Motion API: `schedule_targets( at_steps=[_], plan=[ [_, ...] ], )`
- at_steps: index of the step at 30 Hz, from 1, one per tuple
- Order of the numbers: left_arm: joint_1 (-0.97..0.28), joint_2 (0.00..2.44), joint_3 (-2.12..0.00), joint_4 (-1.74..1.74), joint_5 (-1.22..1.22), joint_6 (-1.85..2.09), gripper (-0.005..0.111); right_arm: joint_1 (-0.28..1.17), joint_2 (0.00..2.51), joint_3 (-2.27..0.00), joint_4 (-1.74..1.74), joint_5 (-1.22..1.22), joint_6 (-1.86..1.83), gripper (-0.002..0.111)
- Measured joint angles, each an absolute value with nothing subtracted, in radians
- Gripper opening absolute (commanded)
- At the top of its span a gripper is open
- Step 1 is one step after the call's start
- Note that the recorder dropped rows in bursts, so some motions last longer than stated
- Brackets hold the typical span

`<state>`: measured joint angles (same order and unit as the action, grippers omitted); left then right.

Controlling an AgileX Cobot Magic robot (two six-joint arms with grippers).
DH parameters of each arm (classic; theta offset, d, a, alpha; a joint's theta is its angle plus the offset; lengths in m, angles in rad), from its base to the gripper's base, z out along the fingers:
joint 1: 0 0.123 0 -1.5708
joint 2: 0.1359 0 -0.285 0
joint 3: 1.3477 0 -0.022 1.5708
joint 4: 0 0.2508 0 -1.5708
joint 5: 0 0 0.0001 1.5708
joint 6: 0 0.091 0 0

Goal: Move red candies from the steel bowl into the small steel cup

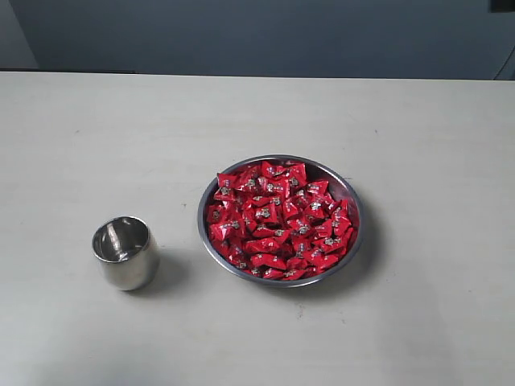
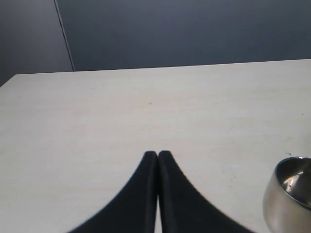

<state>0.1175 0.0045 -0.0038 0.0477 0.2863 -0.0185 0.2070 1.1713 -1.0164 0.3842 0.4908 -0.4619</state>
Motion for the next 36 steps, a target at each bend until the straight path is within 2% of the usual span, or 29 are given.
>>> schedule_targets(
  at_steps=[4, 8, 9, 11, 13, 15, 16, 20, 22, 25, 30, 36],
  plan=[
    [0.118, 0.004, -0.004, 0.048, 0.286, -0.018, 0.000, 0.209, 1.361, -1.055, 0.615, 0.641, -0.696, -0.001],
    [0.118, 0.004, -0.004, 0.048, 0.286, -0.018, 0.000, 0.213, 1.538, -1.057, 0.702, 0.727, -0.773, 0.000],
    [0.118, 0.004, -0.004, 0.048, 0.286, -0.018, 0.000, 0.213, 1.581, -1.057, 0.712, 0.742, -0.778, 0.003],
    [0.118, 0.004, -0.004, 0.048, 0.286, -0.018, 0.000, 0.224, 1.660, -1.057, 0.728, 0.762, -0.785, 0.015],
    [0.118, 0.004, -0.004, 0.048, 0.286, -0.018, 0.000, 0.248, 1.719, -1.057, 0.743, 0.769, -0.792, 0.036],
    [0.118, 0.004, -0.004, 0.048, 0.286, -0.018, 0.000, 0.284, 1.768, -1.057, 0.765, 0.763, -0.796, 0.050],
    [0.118, 0.004, -0.004, 0.048, 0.286, -0.018, 0.000, 0.305, 1.790, -1.057, 0.770, 0.752, -0.797, 0.050],
    [0.118, 0.004, -0.004, 0.048, 0.286, -0.018, 0.000, 0.375, 1.843, -1.062, 0.782, 0.732, -0.795, 0.026],
    [0.118, 0.004, -0.004, 0.048, 0.286, -0.018, 0.000, 0.395, 1.849, -1.062, 0.784, 0.724, -0.789, 0.018],
    [0.118, 0.004, -0.004, 0.048, 0.286, -0.018, 0.000, 0.421, 1.849, -1.068, 0.786, 0.709, -0.789, 0.019],
    [0.118, 0.004, -0.004, 0.048, 0.286, -0.018, 0.000, 0.444, 1.858, -1.092, 0.786, 0.706, -0.780, 0.034],
    [0.118, 0.004, -0.004, 0.048, 0.286, -0.018, 0.000, 0.448, 1.896, -1.128, 0.793, 0.706, -0.754, 0.035]
  ],
)
